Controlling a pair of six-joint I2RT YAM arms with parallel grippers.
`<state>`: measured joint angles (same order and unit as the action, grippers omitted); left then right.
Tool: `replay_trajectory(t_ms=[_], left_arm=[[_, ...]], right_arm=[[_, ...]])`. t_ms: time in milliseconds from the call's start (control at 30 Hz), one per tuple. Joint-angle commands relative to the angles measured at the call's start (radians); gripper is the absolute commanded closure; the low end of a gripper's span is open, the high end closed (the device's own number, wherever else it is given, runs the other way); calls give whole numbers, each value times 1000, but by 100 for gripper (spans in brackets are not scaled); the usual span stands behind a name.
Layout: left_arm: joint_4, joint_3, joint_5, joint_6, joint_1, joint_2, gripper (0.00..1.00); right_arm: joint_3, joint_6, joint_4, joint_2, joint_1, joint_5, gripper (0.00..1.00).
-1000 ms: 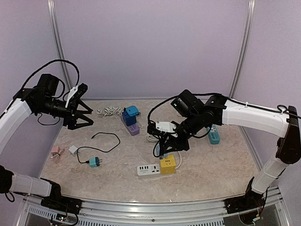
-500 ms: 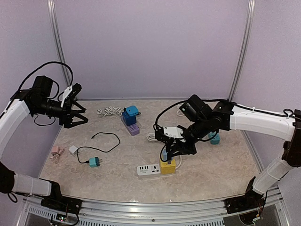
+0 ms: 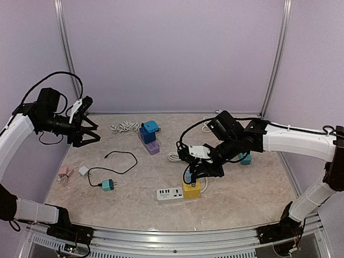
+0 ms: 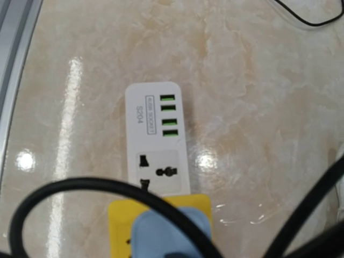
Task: Insert the plug
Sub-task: Insert the plug into the socket.
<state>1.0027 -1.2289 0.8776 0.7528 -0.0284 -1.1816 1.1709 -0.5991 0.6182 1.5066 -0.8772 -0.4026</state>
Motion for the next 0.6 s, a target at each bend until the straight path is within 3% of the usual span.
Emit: replay_trajectory(t_ms=[0,567], left_arm=[[10,9,9,14,10,5,24],[12,4,7,16,11,-1,24]], right_arm=[[1,-19,-5,-6,12,-18,100],[-5,-17,24,18,16,-33,100]])
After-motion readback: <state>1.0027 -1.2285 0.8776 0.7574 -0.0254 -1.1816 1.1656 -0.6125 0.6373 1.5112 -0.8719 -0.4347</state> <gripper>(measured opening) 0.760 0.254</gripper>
